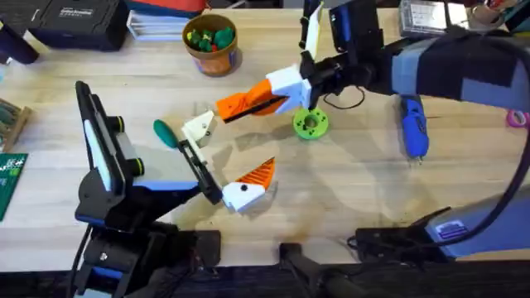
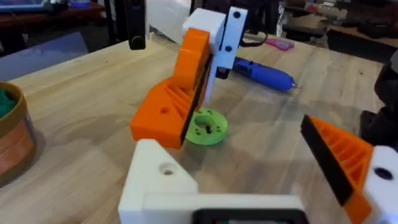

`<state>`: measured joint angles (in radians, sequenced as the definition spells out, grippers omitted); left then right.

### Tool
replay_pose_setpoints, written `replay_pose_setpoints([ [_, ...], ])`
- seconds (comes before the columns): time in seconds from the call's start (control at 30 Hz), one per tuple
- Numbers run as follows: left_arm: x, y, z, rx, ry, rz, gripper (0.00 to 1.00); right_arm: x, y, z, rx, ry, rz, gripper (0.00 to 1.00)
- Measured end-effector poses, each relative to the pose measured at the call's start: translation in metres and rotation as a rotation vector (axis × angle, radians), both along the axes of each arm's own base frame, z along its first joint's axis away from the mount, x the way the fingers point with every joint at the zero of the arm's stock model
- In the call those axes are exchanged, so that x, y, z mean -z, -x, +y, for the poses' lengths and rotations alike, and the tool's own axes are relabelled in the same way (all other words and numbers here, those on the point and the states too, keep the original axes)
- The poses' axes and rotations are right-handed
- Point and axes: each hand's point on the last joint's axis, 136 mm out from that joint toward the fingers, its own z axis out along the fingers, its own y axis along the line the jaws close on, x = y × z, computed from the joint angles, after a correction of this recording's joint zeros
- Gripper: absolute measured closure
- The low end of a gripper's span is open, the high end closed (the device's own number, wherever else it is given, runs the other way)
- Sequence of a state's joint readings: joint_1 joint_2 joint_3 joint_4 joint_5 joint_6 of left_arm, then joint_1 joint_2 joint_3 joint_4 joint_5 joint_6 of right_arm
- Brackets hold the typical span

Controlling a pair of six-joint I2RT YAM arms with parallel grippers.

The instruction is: Pick up the gripper from the table and insert it into the empty holder that is missing its gripper. Then pick up a screw, insert it into the mounting hole, and use the screwdriver to tighten it. Finally, clean up the table by picking up the vegetable and placing it into the bucket.

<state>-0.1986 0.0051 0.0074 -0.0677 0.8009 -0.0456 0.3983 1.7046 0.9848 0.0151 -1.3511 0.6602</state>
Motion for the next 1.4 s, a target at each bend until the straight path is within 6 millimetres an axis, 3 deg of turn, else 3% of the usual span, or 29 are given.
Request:
replay_pose_setpoints([
  [0.27, 0.0, 0.0, 0.0, 0.0, 0.0, 0.0, 0.015, 0.01, 0.01, -0.009, -0.008, 0.03, 0.065, 0.991],
  [0.7, 0.0, 0.0, 0.0, 0.0, 0.0, 0.0, 0.015, 0.005, 0.03, 0.007, -0.095, -0.01, 0.013, 0.991],
  [0.97, 0.0, 0.0, 0.0, -0.001, 0.0, 0.0, 0.015, 0.007, 0.029, 0.009, -0.09, -0.002, -0.006, 0.991],
  [1.17, 0.0, -0.005, 0.004, -0.037, -0.003, -0.003, 0.015, 0.003, 0.021, 0.023, -0.094, -0.031, -0.085, 0.991],
  [1.4, 0.0, -0.011, 0.008, -0.074, -0.001, 0.001, 0.016, 0.011, 0.018, 0.031, -0.118, -0.049, -0.03, 0.991],
])
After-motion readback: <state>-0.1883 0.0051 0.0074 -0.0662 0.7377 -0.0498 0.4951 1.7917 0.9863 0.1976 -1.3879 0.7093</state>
